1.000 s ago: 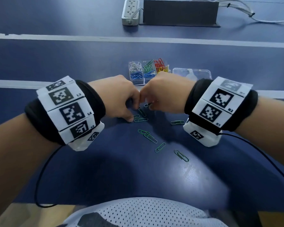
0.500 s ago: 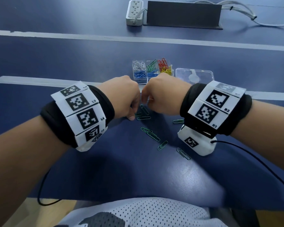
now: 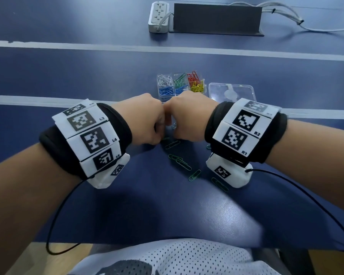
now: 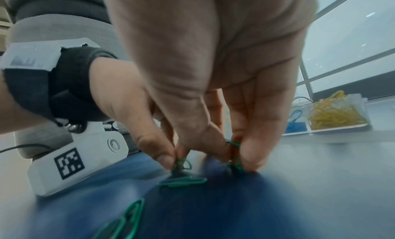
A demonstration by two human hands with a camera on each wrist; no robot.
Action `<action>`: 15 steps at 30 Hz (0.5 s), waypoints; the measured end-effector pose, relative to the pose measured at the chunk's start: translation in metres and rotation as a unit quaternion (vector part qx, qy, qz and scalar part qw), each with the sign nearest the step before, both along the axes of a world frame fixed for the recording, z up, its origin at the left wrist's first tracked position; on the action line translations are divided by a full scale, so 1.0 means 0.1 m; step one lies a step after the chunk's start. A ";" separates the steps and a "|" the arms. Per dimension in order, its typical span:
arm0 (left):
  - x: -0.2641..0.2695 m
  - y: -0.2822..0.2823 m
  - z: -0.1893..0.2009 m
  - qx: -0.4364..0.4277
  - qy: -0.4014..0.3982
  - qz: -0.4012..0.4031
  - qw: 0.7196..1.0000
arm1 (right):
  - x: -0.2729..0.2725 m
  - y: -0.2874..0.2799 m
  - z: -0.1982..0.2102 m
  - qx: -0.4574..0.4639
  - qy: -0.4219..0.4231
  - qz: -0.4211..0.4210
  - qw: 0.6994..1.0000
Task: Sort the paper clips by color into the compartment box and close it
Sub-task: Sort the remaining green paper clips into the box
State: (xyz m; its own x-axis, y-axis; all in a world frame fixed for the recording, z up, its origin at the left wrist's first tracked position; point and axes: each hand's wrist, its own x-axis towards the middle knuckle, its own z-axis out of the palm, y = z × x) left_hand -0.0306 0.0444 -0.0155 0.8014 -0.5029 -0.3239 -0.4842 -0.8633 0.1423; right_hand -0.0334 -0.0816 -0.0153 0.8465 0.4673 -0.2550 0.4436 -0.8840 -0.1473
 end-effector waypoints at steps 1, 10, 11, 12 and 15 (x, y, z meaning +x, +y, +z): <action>0.00 0.01 0.00 -0.010 -0.002 0.002 1.000 | 0.00 -0.02 0.01 -0.005 0.000 0.000 1.000; -0.03 0.01 0.03 -0.153 0.049 0.041 0.986 | 0.03 -0.32 0.09 0.080 0.126 -0.100 0.984; -0.04 0.00 0.02 -0.167 0.062 0.048 0.983 | 0.03 -0.36 0.09 0.082 0.130 -0.106 0.982; -0.05 -0.02 0.01 -0.178 0.073 0.055 0.980 | 0.02 -0.39 0.09 0.080 0.128 -0.108 0.983; -0.08 -0.08 0.00 -0.180 0.099 0.065 0.977 | -0.04 -0.49 0.13 0.045 0.100 -0.092 0.990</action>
